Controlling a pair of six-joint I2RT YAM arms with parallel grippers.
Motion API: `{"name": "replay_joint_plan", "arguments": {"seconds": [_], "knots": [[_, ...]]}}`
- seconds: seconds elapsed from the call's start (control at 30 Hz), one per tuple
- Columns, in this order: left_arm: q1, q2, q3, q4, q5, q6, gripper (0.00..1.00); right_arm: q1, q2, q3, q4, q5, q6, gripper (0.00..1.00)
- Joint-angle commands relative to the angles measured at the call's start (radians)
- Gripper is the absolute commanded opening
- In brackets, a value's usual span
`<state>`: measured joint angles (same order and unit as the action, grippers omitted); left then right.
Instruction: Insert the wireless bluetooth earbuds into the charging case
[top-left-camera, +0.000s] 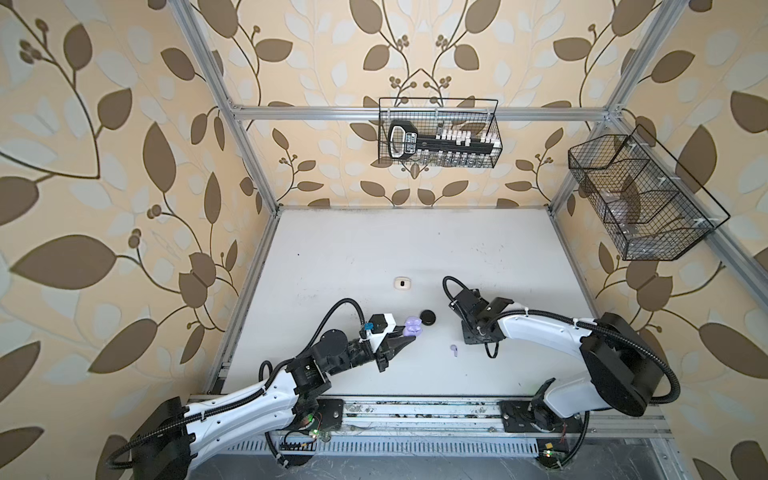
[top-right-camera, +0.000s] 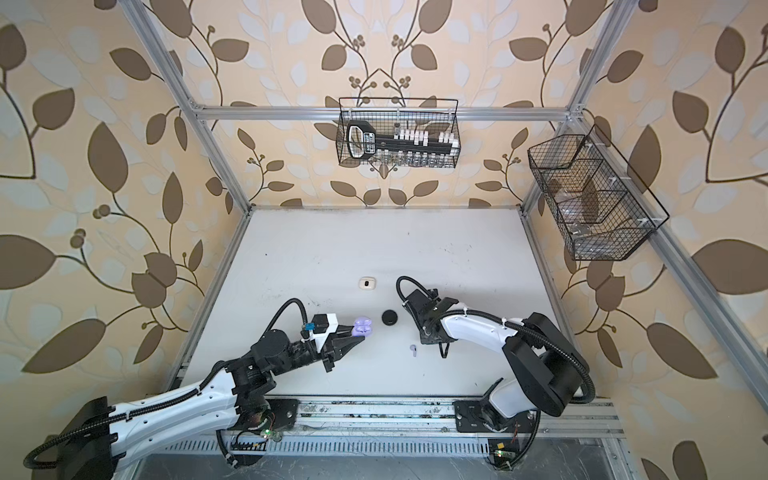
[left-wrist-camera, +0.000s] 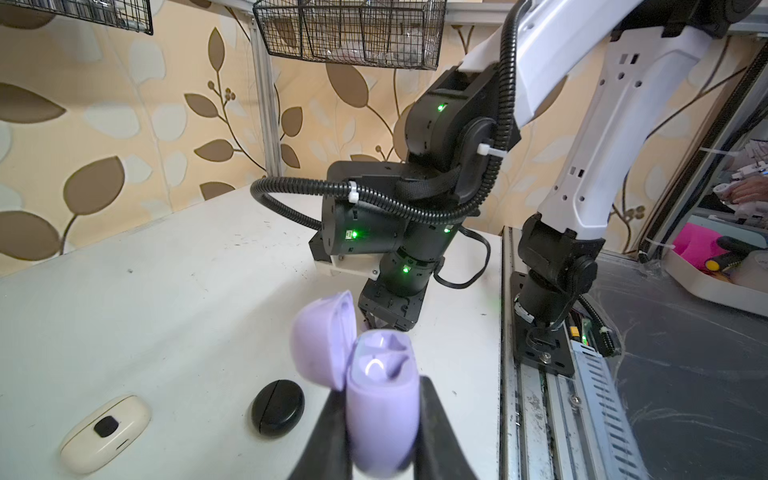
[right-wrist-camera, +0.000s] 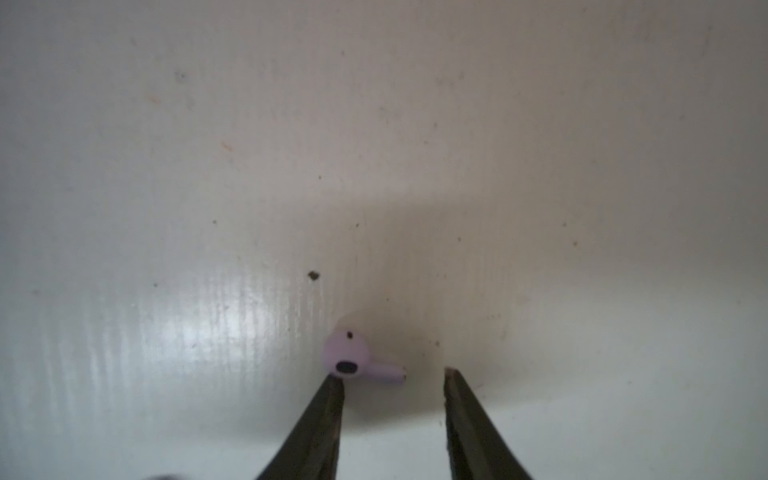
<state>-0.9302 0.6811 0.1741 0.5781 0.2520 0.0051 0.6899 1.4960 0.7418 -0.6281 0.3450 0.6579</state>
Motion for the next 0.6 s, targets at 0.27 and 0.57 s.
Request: {"name": "replay_joint_plan", "arguments": {"seconds": [0.27, 0.57], "knots": [[-0.006, -0.058, -0.015, -0.012, 0.000, 0.019, 0.00, -0.036, 0.086, -0.017, 0.059, -0.018, -0.029, 0.33], [-0.006, -0.070, -0.013, -0.022, 0.009, 0.018, 0.00, -0.042, 0.060, -0.031, 0.076, -0.130, -0.003, 0.27]]}}
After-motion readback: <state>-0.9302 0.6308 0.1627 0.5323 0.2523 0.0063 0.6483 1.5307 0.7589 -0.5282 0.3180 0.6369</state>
